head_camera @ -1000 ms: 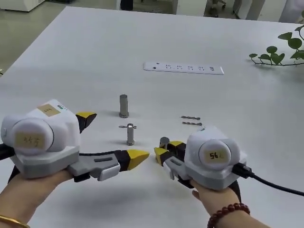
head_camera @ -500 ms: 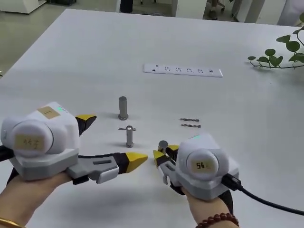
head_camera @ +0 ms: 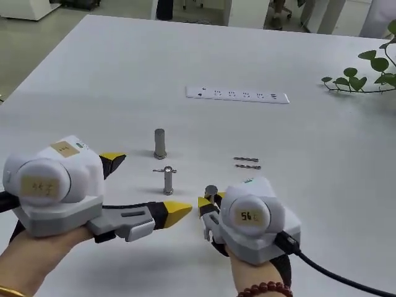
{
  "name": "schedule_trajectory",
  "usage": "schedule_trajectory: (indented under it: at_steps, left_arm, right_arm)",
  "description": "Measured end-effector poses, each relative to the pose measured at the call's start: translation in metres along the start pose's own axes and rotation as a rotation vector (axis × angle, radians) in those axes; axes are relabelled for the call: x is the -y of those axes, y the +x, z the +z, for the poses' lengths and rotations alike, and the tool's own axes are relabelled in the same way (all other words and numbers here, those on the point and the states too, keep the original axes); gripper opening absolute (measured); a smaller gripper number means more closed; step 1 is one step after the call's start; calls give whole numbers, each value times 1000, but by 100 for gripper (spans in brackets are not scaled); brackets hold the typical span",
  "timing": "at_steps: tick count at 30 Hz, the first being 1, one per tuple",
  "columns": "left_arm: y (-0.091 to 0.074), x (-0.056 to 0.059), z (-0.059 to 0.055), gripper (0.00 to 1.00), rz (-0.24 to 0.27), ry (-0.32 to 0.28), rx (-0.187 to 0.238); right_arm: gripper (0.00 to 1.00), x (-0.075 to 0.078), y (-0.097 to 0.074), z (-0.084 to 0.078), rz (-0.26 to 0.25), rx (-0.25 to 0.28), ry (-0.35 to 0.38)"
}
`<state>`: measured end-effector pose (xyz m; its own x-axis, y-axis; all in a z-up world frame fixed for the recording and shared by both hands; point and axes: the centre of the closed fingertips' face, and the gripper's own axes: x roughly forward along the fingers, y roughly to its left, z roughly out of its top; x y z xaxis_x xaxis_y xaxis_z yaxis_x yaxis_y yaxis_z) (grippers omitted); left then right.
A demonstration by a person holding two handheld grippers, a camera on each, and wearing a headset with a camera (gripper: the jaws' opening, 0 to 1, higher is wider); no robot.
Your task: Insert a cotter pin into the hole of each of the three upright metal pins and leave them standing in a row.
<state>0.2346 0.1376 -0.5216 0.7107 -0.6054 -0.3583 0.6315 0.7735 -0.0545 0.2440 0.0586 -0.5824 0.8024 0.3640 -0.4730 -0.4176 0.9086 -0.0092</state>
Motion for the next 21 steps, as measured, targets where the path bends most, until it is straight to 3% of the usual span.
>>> schedule_trajectory:
  at_steps: [5, 13, 18, 21]
  left_arm:
    - [0, 1, -1, 88, -2, 2, -6]
    - [0, 0, -1, 90, 5, -2, -7]
    - [-1, -1, 0, 90, 6, -7, -4]
    - [-1, 0, -1, 90, 5, -5, -7]
  right_arm:
    - [9, 0, 0, -1, 25, -22, 35]
    - [18, 3, -4, 7, 58, 7, 42]
    - [21, -2, -9, 8, 125, -10, 37]
    - [22, -1, -13, 9, 139, -8, 25]
